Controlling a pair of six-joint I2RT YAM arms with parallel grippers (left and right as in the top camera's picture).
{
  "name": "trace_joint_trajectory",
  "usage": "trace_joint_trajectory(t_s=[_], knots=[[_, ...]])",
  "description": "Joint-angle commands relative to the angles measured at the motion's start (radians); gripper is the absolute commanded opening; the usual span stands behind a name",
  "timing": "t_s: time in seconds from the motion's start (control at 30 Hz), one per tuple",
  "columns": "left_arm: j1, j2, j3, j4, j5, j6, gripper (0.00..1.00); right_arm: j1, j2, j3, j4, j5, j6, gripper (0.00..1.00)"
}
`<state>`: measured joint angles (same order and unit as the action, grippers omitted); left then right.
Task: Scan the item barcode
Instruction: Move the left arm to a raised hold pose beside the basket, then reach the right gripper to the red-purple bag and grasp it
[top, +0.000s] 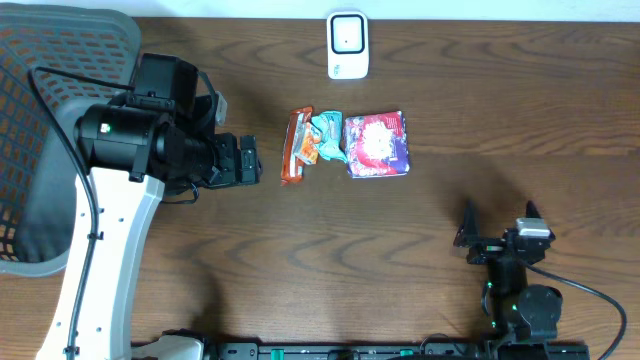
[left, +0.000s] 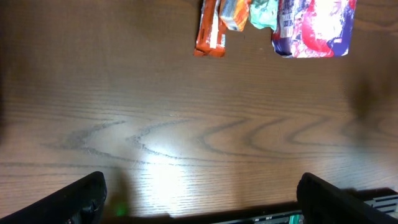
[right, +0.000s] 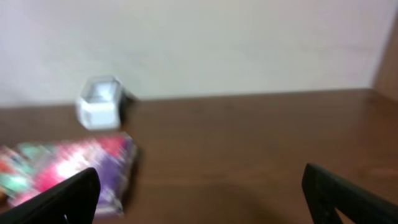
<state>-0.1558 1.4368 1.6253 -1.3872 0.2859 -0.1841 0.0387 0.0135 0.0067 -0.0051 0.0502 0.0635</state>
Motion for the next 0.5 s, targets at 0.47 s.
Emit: trace_joint_trajectory(t_s=[0.47], knots=[[-0.004,0.005,-0.005,-0.003,-0.008,-0.009,0.98,0.0,0.018,0.071,0.47,-0.454,0.52,0.99]])
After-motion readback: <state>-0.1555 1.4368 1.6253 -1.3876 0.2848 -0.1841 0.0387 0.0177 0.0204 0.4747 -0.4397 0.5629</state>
